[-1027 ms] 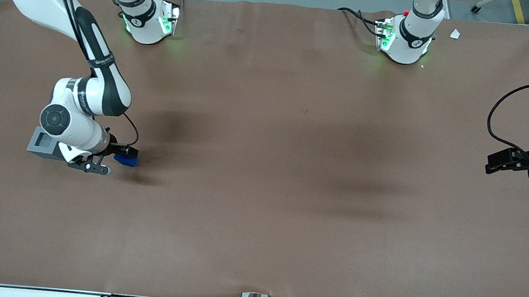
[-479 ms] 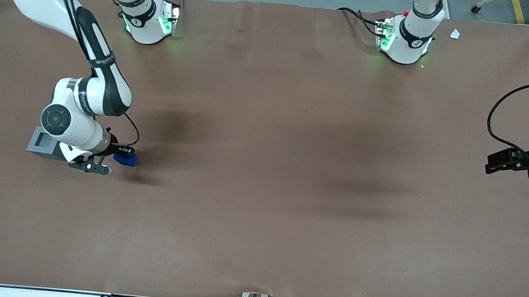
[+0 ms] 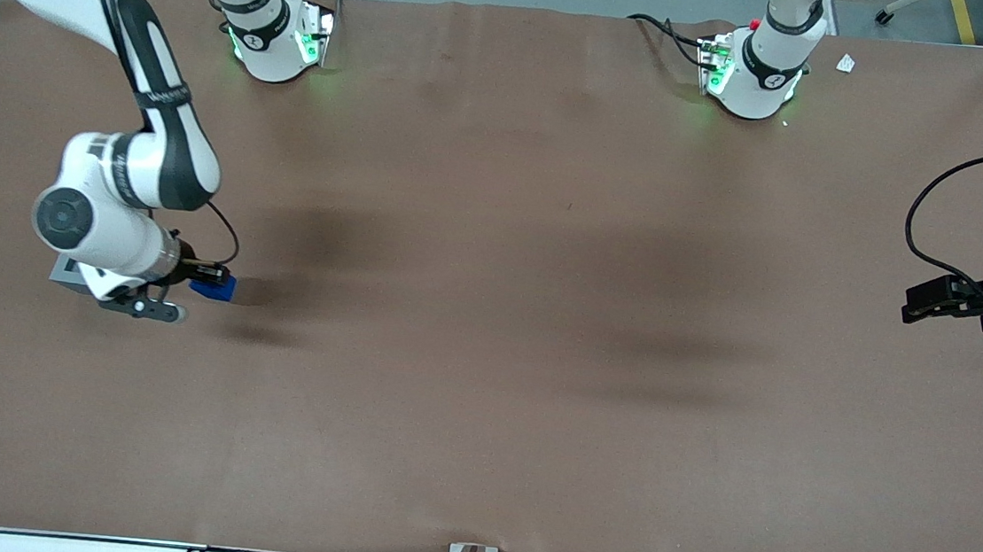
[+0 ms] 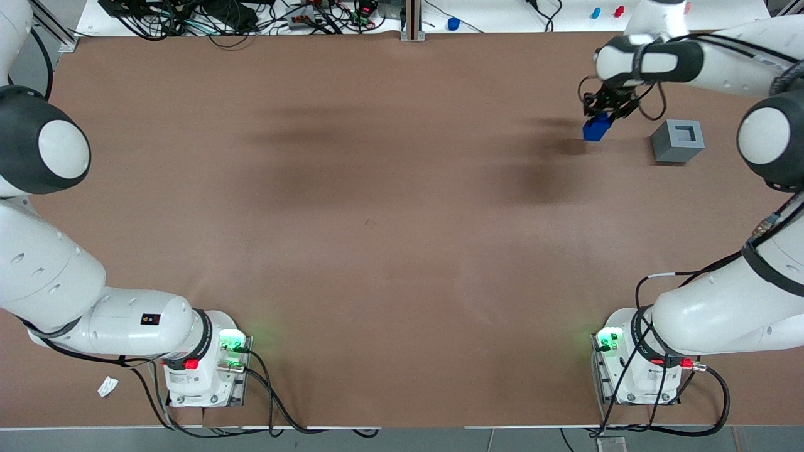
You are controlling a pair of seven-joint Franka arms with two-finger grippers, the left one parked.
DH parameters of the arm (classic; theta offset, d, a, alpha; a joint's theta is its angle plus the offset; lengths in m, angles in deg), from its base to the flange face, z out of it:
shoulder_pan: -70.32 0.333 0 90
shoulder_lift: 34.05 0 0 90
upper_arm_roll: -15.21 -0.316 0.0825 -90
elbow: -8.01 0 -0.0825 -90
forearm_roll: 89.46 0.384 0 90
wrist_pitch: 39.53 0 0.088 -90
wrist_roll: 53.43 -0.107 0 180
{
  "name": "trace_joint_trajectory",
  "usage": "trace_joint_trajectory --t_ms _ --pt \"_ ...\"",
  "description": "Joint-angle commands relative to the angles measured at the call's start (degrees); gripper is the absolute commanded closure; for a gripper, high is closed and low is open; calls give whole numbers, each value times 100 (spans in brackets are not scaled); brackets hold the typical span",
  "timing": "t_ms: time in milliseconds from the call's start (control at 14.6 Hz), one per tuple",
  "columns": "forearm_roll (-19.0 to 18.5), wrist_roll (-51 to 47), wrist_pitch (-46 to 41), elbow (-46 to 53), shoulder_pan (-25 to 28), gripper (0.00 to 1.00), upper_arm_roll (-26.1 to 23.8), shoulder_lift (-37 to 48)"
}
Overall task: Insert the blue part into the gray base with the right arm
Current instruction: 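Lift the blue part and carry it over the gray base opening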
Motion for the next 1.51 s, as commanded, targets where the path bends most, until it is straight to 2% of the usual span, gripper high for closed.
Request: trace_joint_trajectory --t_ms 0,205,411,548,616,1438 --pt "-29 489 -439 -189 -409 98 -48 665" --pt "-37 1210 -765 -83 -1006 98 -39 710" --pt "-116 2027 -678 -83 -1683 100 -22 675" --pt "-466 2108 -502 48 -2105 100 -31 535" --pt "-520 2117 -493 153 -2220 100 -31 360" --pt "-503 2407 -519 769 -2380 99 -39 -371"
